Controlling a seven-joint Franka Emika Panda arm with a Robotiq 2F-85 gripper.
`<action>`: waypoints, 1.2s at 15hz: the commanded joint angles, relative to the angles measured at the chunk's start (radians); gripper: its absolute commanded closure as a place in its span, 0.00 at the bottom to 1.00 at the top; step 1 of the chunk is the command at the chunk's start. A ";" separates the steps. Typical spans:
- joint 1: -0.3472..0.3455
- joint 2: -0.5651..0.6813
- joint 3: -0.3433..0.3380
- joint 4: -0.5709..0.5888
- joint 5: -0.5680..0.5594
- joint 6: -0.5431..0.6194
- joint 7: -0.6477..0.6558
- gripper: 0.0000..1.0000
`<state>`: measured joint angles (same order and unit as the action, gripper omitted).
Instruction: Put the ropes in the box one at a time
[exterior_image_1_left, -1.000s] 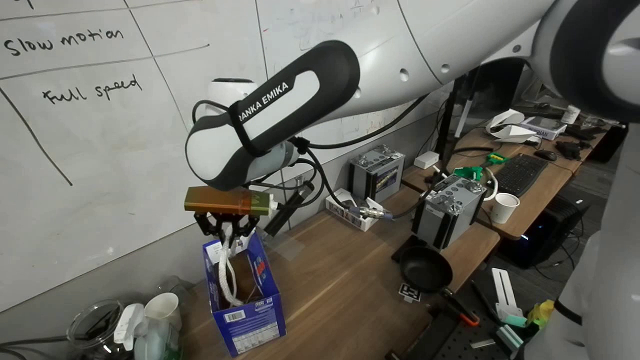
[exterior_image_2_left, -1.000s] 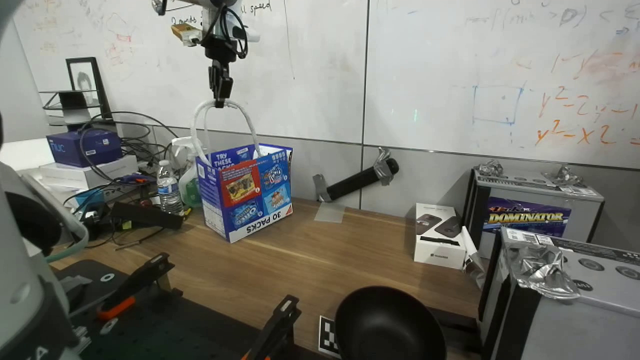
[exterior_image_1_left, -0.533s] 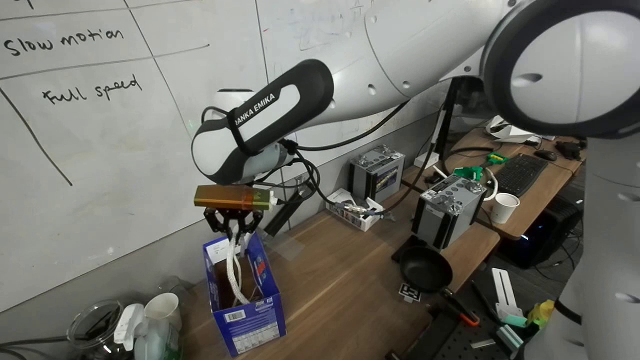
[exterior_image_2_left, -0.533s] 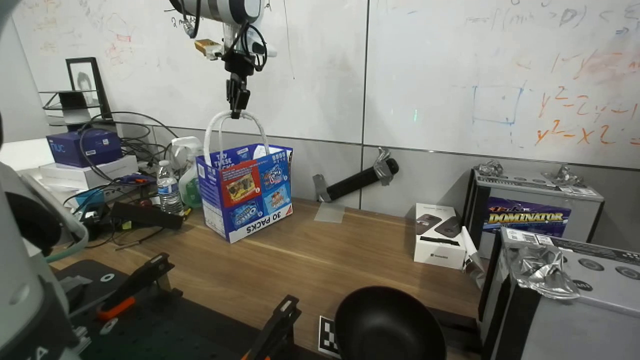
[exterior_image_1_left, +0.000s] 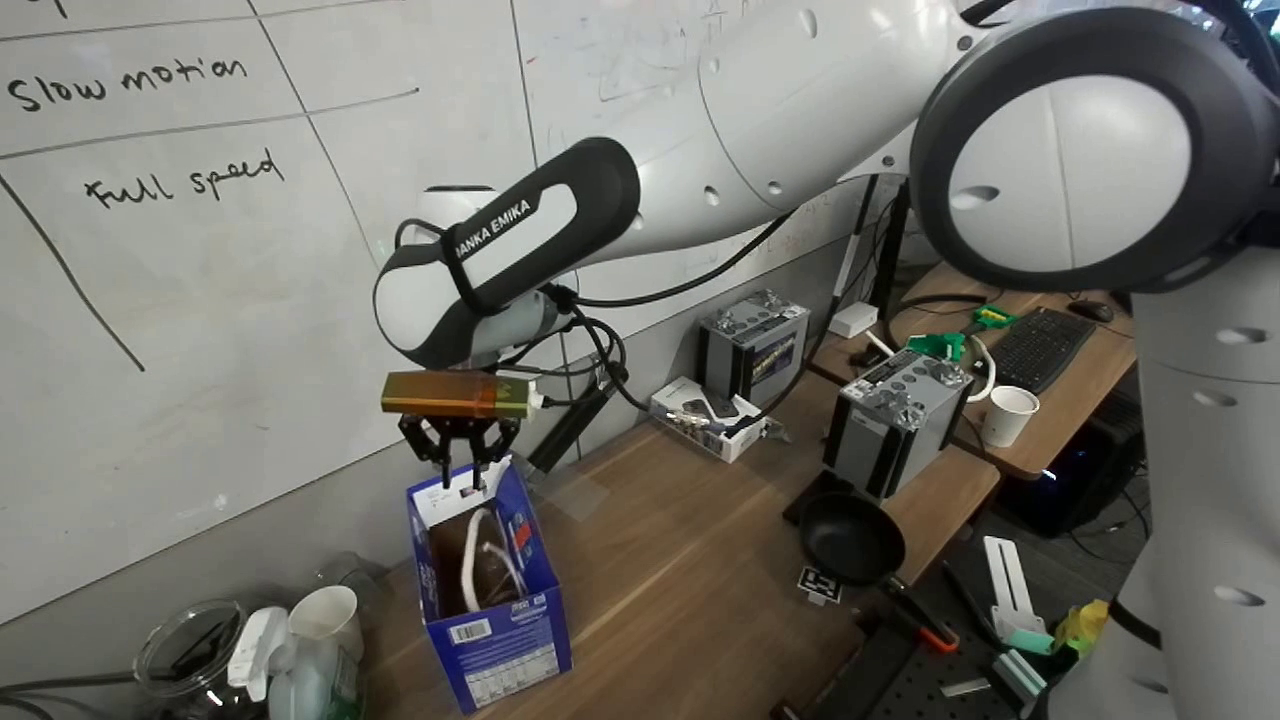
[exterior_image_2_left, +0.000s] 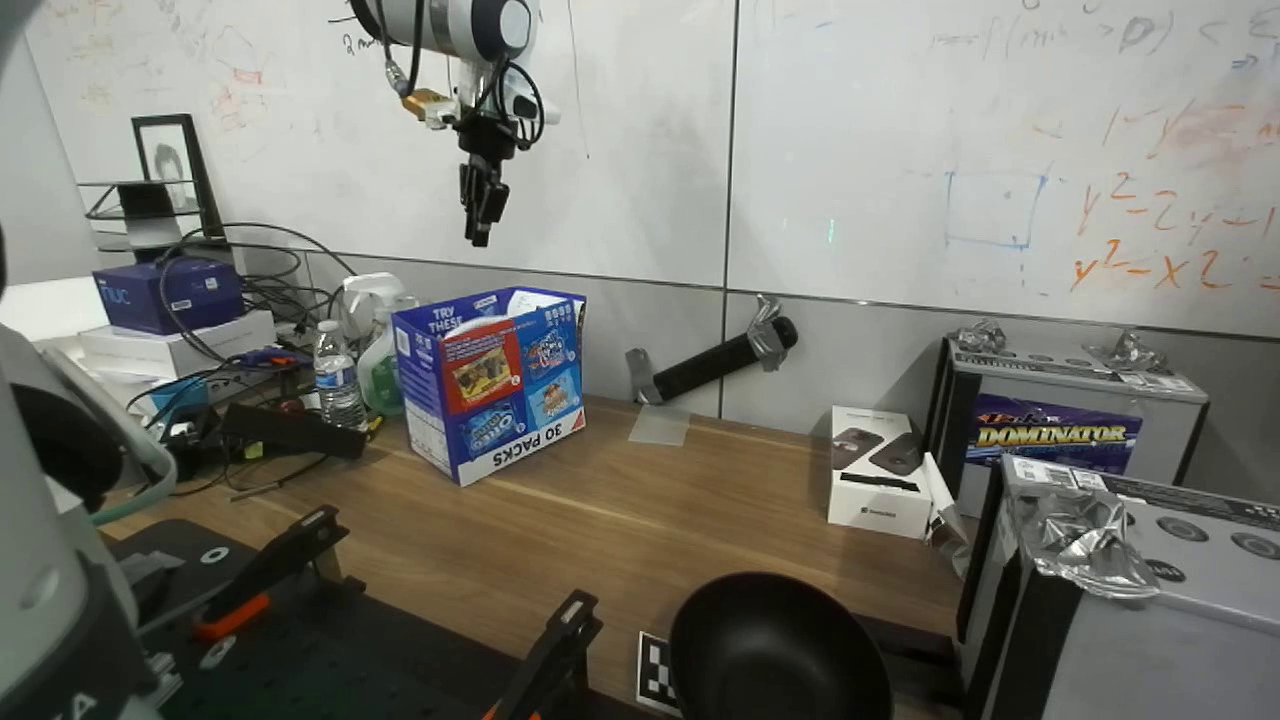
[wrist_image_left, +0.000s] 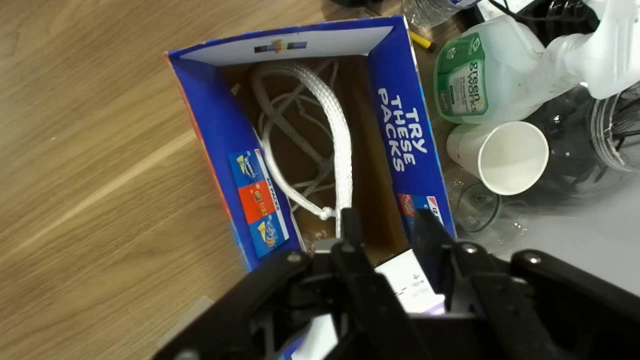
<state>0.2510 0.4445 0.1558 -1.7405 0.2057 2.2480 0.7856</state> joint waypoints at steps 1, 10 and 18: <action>0.024 -0.003 -0.015 0.034 -0.031 -0.033 -0.011 0.32; 0.031 -0.305 -0.010 -0.238 -0.214 -0.219 -0.131 0.00; -0.020 -0.740 0.020 -0.590 -0.227 -0.343 -0.306 0.00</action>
<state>0.2581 -0.0991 0.1569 -2.1774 -0.0276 1.9100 0.5459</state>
